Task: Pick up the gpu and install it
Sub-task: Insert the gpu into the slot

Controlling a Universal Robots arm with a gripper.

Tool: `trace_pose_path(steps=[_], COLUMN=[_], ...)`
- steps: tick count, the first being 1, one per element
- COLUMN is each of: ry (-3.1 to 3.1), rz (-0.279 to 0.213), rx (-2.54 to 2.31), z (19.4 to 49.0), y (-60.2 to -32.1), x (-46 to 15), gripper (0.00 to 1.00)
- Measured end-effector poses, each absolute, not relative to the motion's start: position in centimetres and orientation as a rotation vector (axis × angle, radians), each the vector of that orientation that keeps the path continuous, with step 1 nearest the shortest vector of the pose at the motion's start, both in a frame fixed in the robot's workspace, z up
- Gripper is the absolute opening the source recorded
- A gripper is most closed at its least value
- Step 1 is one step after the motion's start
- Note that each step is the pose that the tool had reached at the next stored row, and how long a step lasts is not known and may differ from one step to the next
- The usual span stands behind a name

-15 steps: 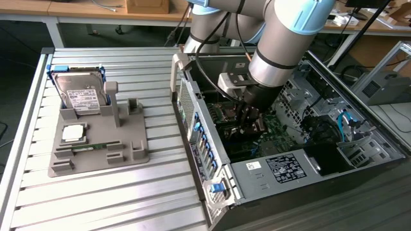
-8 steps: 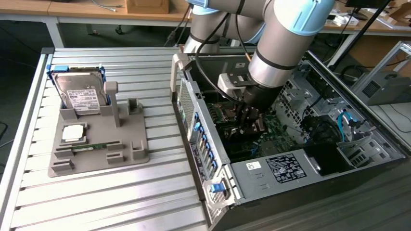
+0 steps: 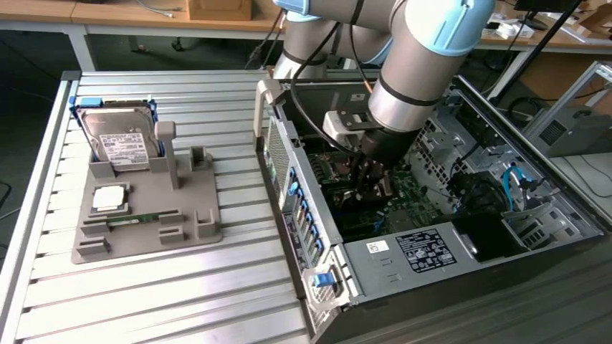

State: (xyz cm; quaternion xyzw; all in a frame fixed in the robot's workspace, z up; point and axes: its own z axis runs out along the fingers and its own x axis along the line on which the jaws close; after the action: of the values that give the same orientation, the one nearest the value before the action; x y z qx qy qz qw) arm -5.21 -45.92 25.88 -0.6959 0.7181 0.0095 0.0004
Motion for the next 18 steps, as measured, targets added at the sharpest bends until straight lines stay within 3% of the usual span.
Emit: trace_pose_path(steps=[18], ry=[2.26], rz=[0.017], rx=[-2.19], z=[27.0], y=[-45.9], x=[-5.2], gripper=[0.27])
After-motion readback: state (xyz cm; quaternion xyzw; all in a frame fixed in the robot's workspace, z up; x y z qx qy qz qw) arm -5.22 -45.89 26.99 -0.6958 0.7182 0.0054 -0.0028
